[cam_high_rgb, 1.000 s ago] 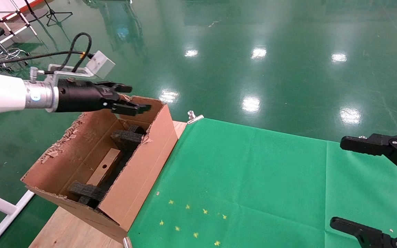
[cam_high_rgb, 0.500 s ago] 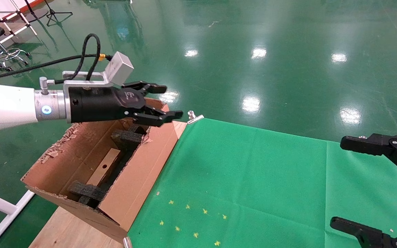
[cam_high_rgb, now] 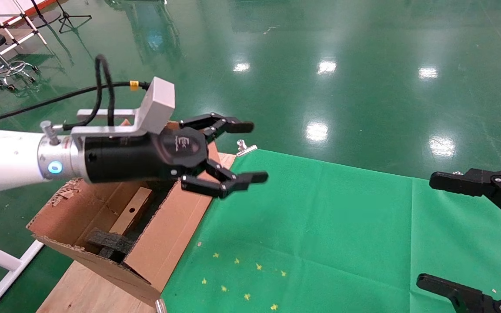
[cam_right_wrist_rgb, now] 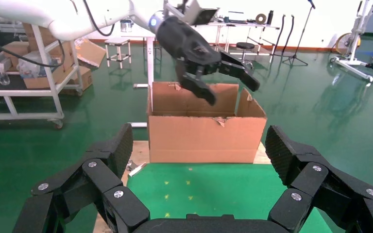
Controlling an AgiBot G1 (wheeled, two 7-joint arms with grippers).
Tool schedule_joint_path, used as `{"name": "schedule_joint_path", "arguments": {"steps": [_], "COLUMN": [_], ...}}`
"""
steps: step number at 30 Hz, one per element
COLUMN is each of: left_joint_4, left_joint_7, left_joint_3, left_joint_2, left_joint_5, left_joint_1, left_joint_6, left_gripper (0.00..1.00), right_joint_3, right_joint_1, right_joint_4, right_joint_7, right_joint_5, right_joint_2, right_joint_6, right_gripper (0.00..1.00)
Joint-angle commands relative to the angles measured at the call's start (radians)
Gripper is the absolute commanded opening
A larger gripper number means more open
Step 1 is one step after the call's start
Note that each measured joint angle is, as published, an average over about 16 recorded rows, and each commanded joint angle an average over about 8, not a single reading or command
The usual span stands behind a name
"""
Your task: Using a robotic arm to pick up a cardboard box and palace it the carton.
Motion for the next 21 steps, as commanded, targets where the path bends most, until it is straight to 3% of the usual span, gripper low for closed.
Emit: {"name": "schedule_joint_path", "arguments": {"steps": [1,13,21], "left_joint_4": [-0.036,-0.233,-0.262], "left_joint_7": [0.005,0.033,0.037], "left_joint_3": [-0.011,-0.068,-0.078], "left_joint_2": [-0.004,-0.026,-0.030], "left_joint_5": [-0.038,-0.249,-0.282], "left_joint_1": [0.027,0.177,0.200], "left_joint_6": [0.010,0.068,0.078], "left_gripper": [1.00,1.00,1.00], "right_joint_3": [0.000,0.000,0.000], "right_joint_1": [0.000,0.000,0.000], "right_joint_4": [0.000,0.000,0.000], "right_joint_7": [0.000,0.000,0.000], "right_joint_5": [0.000,0.000,0.000], "right_joint_2": [0.000,0.000,0.000], "right_joint_6": [0.000,0.000,0.001], "right_gripper": [1.00,1.00,1.00]}}
